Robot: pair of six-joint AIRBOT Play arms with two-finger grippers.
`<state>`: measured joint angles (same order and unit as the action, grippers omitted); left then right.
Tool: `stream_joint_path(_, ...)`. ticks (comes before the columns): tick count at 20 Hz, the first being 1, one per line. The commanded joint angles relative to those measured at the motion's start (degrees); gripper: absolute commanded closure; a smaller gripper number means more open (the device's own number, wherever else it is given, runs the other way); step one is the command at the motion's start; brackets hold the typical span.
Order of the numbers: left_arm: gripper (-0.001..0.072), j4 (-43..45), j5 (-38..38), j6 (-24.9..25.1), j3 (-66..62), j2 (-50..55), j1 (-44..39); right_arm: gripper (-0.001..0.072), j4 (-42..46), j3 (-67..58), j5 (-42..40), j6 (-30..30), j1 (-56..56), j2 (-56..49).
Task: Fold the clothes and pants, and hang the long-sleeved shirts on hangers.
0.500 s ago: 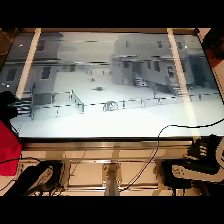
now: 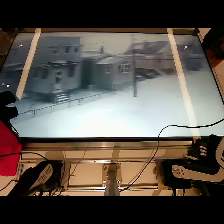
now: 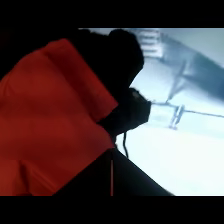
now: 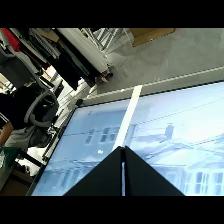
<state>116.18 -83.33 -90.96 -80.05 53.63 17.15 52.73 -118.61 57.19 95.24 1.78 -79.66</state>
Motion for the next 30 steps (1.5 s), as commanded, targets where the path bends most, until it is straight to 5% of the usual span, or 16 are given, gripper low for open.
stream_joint_path(1, 0.0385, 1.5, 2.3, -0.3, 11.1, 0.0, 10.5, 0.0690, 0.0, 0.0, 0.0, 0.0, 0.0, 0.0)
stream_joint_path(2, 0.0155, 1.6, 3.6, -0.3, 13.4, 0.1, 12.6, 0.0691, 0.0, 0.0, 0.0, 0.0, 0.0, 0.0)
stream_joint_path(3, 0.0127, 1.5, 5.2, -0.3, 15.2, 0.4, 14.3, 0.0691, 0.0, 0.0, 0.0, 0.0, 0.0, 0.0)
stream_joint_path(9, 0.0124, 1.4, 19.6, -0.4, 17.2, 4.0, 16.2, 0.0690, 0.0, 0.0, 0.0, 0.0, 0.0, 0.0)
stream_joint_path(10, 0.0075, 0.8, 21.4, -0.3, 17.2, 4.7, 16.1, 0.0690, 0.0, 0.0, 0.0, 0.0, 0.0, 0.0)
stream_joint_path(12, 0.0006, -1.7, 22.1, -0.3, 17.2, 6.8, 16.1, 0.0691, 0.0, 0.0, 0.0, 0.0, 0.0, 0.0)
stream_joint_path(22, 0.0019, 4.6, 24.7, -0.1, 17.2, 15.1, 16.1, 0.0690, 0.0, 0.0, 0.0, 0.0, 0.0, 0.0)
stream_joint_path(23, 0.0037, 4.9, 25.1, -0.1, 17.2, 15.1, 16.1, 0.0690, 0.0, 0.0, 0.0, 0.0, 0.0, 0.0)
stream_joint_path(26, 0.0581, 4.9, 23.6, -0.1, 17.2, 14.8, 15.6, 0.0691, 0.0, 0.0, 0.0, 0.0, 0.0, 0.0)
stream_joint_path(27, 0.0657, 4.8, 22.9, -0.1, 17.2, 14.7, 15.2, 0.0690, 0.0, 0.0, 0.0, 0.0, 0.0, 0.0)
stream_joint_path(30, 0.0689, 4.9, 19.8, -0.2, 17.1, 14.7, 14.5, 0.0691, 0.0, 0.0, 0.0, 0.0, 0.0, 0.0)
